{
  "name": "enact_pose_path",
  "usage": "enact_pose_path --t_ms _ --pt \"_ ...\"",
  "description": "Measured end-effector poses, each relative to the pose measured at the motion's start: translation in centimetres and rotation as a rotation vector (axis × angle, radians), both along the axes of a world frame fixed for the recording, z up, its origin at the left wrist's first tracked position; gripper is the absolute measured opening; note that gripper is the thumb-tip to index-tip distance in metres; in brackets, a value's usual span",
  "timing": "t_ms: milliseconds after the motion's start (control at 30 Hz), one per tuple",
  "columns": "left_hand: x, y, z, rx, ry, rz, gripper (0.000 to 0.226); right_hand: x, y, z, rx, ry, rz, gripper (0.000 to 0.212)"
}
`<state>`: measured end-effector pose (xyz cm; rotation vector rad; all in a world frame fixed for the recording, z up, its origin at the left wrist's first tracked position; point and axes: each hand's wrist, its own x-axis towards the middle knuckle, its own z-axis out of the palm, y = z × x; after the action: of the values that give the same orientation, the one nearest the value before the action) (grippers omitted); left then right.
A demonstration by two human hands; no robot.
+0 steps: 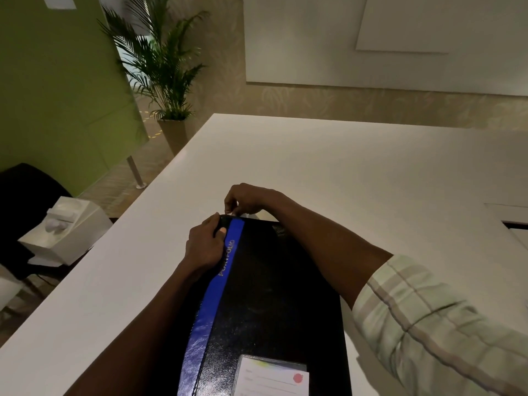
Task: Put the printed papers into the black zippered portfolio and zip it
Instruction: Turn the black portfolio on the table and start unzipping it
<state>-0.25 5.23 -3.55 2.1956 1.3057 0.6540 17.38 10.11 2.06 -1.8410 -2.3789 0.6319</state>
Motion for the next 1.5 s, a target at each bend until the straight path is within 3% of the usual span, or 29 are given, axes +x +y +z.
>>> enact_pose_path --t_ms 233,367,567,733,867,1100,1233,1500 --pt "0.1 0.1 -0.4 0.048 -0.023 0.008 0.01 0.3 -0.7 -0.6 0.098 0.051 -0.119 0.015" --pt "0.0 0.3 -0.6 0.076 0.01 0.001 0.018 0.5 -1.5 -0.6 0.13 0.03 -0.128 0.027" --pt "0.6 0.3 -0.6 0.041 0.146 0.057 0.044 1.4 -2.5 -0.9 0.145 0.064 -0.101 0.027" --pt "0.9 1.4 -0.2 -0.086 0.226 0.054 0.049 2.4 -2.6 -2.5 0.22 0.213 -0.137 0.018" --pt "2.0 1.9 1.6 -0.073 0.246 0.075 0.036 2.4 -3.0 -3.4 0.279 0.351 -0.196 0.01" --pt "0.7 5.5 2.2 -0.15 -0.041 -0.067 0.024 2.5 -2.2 -3.5 0.273 0.388 -0.221 0.013" --pt "-0.1 6.2 2.5 -0.264 -0.062 -0.218 0.022 2.6 -2.0 -3.8 0.261 0.398 -0.234 0.014" --pt "-0.7 6.7 2.2 -0.288 -0.107 -0.225 0.036 2.0 -1.6 -3.1 0.171 0.319 -0.103 0.018"
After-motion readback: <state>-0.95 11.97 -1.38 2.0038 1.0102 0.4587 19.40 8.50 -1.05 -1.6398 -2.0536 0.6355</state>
